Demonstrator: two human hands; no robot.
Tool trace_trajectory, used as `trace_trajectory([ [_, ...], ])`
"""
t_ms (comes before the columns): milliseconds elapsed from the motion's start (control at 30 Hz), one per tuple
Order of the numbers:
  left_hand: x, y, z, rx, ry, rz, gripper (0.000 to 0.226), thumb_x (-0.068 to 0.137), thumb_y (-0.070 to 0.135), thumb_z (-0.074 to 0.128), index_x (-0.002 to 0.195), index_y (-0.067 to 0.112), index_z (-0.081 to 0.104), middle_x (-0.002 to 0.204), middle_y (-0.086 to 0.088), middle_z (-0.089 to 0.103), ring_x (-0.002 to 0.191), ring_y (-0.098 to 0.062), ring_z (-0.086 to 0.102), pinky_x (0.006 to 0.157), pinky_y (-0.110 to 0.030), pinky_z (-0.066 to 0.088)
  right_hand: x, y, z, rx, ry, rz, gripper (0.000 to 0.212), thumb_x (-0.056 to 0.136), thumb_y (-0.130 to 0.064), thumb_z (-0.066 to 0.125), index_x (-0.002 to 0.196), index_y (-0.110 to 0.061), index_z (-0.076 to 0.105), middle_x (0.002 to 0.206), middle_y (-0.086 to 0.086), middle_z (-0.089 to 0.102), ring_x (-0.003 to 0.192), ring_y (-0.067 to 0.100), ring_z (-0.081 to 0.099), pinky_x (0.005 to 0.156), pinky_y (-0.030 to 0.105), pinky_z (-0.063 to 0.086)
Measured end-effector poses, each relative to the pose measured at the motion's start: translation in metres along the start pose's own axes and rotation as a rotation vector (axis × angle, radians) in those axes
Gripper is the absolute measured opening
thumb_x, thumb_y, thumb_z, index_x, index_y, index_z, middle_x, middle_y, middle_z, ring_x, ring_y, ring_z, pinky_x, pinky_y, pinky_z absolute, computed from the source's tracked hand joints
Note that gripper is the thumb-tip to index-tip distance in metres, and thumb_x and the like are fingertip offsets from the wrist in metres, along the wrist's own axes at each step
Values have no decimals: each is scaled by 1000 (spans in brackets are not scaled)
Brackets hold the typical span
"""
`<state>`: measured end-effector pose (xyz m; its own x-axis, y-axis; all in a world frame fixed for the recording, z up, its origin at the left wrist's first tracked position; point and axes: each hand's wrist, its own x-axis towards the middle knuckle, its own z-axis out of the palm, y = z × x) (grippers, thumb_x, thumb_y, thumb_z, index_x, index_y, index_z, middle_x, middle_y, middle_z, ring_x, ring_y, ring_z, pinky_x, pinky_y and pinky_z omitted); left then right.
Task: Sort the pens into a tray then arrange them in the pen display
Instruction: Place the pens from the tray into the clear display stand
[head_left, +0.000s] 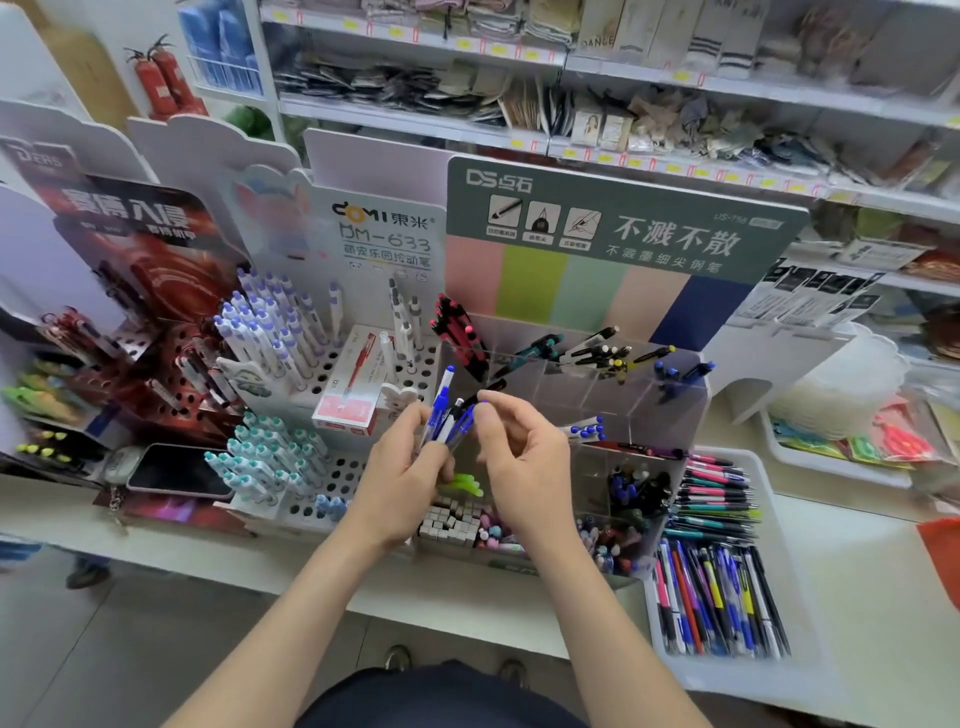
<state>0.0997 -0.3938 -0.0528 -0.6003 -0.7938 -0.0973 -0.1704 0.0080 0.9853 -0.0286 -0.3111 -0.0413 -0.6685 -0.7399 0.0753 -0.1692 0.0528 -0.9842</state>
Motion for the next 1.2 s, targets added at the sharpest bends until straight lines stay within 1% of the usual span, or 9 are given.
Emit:
trace_trajectory([
  [100, 0, 10, 7, -37, -43, 18, 16, 96, 17, 46, 106, 15, 58, 71, -9, 61, 53, -19, 43, 46, -28, 34, 5, -8, -7, 15, -20, 44, 9, 101, -20, 72, 108, -24, 76, 94, -5, 79, 84, 13, 75, 81, 35, 63],
  [233, 3, 15, 13, -38, -87, -31, 15, 108, 7, 41, 110, 6, 55, 73, -9, 62, 52, -23, 46, 44, -26, 35, 9, -12, -16, 78, 9, 31, 9, 105, -14, 63, 110, -21, 68, 90, 2, 76, 72, 15, 71, 71, 34, 58],
  [433, 13, 13, 19, 0, -12, 7, 18, 106, 16, 46, 112, 18, 63, 82, -11, 58, 56, -27, 46, 48, -30, 36, 14, -17, -37, 45, 495, -251, 11, 113, -13, 47, 122, -15, 53, 91, 5, 69, 79, 22, 70, 72, 37, 58],
  [633, 20, 12, 22, -47, -5, -15, 13, 103, 8, 50, 111, 17, 51, 79, -8, 51, 56, -17, 35, 47, -28, 30, 24, 18, -40, -285, 319, -237, 12, 110, -18, 57, 119, -25, 55, 97, -11, 68, 79, 16, 65, 73, 41, 54],
  [767, 21, 15, 25, -98, -38, -68, 19, 91, 18, 53, 108, 14, 48, 80, -8, 55, 62, -19, 38, 50, -29, 32, 24, 37, -38, -748, 206, -290, 6, 101, -26, 70, 106, -30, 71, 105, -12, 70, 109, 22, 55, 85, 36, 27],
  [833, 21, 17, 27, -104, -36, -82, 12, 97, 11, 51, 109, 12, 49, 76, -5, 58, 63, -20, 41, 50, -31, 33, 24, 37, -38, -857, 218, -288, 10, 99, -32, 70, 105, -31, 78, 116, -9, 73, 115, 24, 48, 86, 37, 28],
  [933, 18, 21, 29, -118, -36, -87, 13, 103, 2, 46, 110, 10, 52, 73, -4, 60, 66, -24, 41, 51, -32, 33, 24, 22, -40, -666, 185, -277, 25, 104, -37, 59, 117, -28, 77, 118, -12, 72, 112, 14, 51, 90, 39, 43],
  [1067, 16, 27, 30, -82, -102, -71, 13, 104, 2, 44, 108, 8, 55, 74, -8, 62, 57, -23, 42, 47, -31, 34, 22, -7, -40, -238, 12, -120, 19, 105, -27, 66, 118, -22, 78, 100, -18, 77, 95, 5, 71, 82, 20, 54],
  [1200, 14, 28, 31, -45, -89, -41, 14, 104, 3, 47, 104, 11, 59, 75, -8, 64, 52, -23, 47, 45, -27, 38, 21, -9, -44, -142, 5, -20, 14, 103, -22, 70, 114, -24, 77, 93, -13, 80, 92, 3, 74, 85, 26, 58],
])
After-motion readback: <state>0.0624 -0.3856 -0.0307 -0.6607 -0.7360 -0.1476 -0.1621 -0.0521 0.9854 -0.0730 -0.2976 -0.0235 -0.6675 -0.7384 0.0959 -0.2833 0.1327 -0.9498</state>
